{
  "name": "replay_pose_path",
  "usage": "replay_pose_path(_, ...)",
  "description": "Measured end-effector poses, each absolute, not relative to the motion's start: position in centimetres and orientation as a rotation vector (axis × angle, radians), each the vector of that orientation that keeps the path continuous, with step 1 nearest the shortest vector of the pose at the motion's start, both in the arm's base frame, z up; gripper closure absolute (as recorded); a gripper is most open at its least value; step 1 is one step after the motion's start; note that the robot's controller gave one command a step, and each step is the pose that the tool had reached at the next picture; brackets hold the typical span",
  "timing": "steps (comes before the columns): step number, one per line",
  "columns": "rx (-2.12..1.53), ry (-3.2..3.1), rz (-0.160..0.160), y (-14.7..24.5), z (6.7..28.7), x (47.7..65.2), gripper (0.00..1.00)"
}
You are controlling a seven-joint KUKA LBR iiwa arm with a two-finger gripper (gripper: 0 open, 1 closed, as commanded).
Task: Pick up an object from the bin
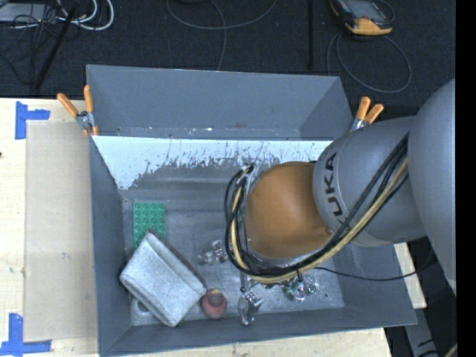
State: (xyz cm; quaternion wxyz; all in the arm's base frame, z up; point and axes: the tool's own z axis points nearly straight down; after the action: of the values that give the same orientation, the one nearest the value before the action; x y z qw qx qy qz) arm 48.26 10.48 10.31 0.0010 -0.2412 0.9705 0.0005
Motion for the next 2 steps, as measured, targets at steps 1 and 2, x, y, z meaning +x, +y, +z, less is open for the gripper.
replay_pose_path(1,-0.769,3.005,-0.004,10.8,7.6,48.6,0.00)
replay_pose_path(2,-0.914,2.967,-0.009,15.2,7.7,48.3,0.00)
